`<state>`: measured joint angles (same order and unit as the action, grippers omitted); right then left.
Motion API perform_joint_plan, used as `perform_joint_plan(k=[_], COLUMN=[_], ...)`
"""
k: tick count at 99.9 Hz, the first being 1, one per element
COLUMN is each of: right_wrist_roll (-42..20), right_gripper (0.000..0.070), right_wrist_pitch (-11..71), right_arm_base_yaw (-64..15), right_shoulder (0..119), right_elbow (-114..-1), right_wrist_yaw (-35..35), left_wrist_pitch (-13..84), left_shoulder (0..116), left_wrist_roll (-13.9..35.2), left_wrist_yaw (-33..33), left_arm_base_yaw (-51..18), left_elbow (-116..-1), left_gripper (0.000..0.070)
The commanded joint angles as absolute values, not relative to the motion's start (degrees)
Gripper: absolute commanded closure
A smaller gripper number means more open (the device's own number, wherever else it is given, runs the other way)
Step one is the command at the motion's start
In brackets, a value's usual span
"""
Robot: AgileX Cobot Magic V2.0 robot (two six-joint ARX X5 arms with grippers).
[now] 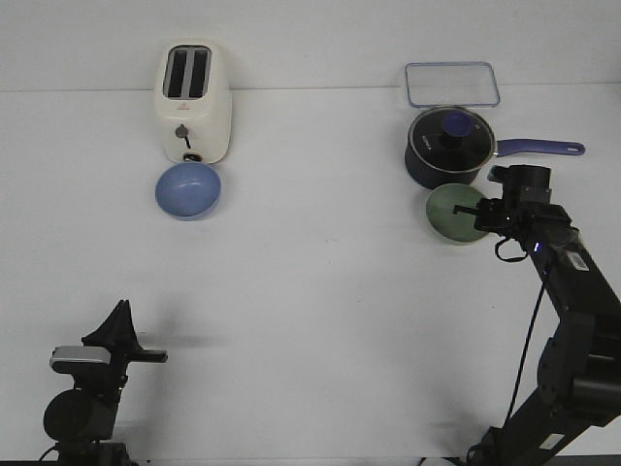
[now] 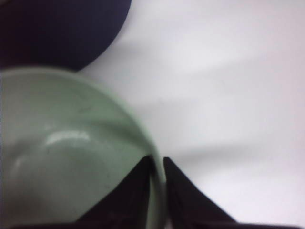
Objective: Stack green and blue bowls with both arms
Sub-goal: 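Reach the right gripper forward to the rim of the pale green bowl, then grasp the green bowl rim with the right gripper and lift it, then carry the green bowl toward the table center and set it down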
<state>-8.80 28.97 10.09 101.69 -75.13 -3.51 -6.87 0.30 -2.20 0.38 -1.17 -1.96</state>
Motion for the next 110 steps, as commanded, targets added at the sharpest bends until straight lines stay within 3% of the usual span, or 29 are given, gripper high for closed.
perform_joint_plan(k=[1, 29, 46, 68, 90, 110], right_wrist_roll=[-7.44, -8.34, -8.45, -12.47, -15.64, -17.85], right_gripper=[0.07, 0.07, 0.07, 0.07, 0.07, 0.07], right_wrist_pitch=[28.88, 35.44, 37.06, 33.5, 31.46, 29.06], right_arm_base_yaw=[10.22, 9.37, 4.6, -7.68, -20.27, -29.15], right_shoulder=[101.51, 88.92, 79.18, 68.95, 68.75, 71.18], right_elbow=[-76.58, -76.38, -71.29, -59.29, -53.78, -51.64], right_wrist_yaw=[-3.29, -13.61, -15.27, -15.0, -12.82, -8.01], left_wrist_pitch=[-7.6, -7.6, -7.6, -7.6, -7.81, -7.79], left_shoulder=[0.23, 0.23, 0.23, 0.23, 0.23, 0.23], left_wrist_roll=[-2.26, -2.26, -2.26, -2.26, -1.19, 7.09], left_wrist_yaw=[0.64, 0.64, 0.64, 0.64, 0.64, 0.64], left_arm_base_yaw=[-1.13, -1.13, -1.13, -1.13, -1.13, -1.13], left_elbow=[-0.8, -0.8, -0.8, -0.8, -0.8, -0.91], left_gripper=[0.0685, 0.0685, 0.0685, 0.0685, 0.0685, 0.0685])
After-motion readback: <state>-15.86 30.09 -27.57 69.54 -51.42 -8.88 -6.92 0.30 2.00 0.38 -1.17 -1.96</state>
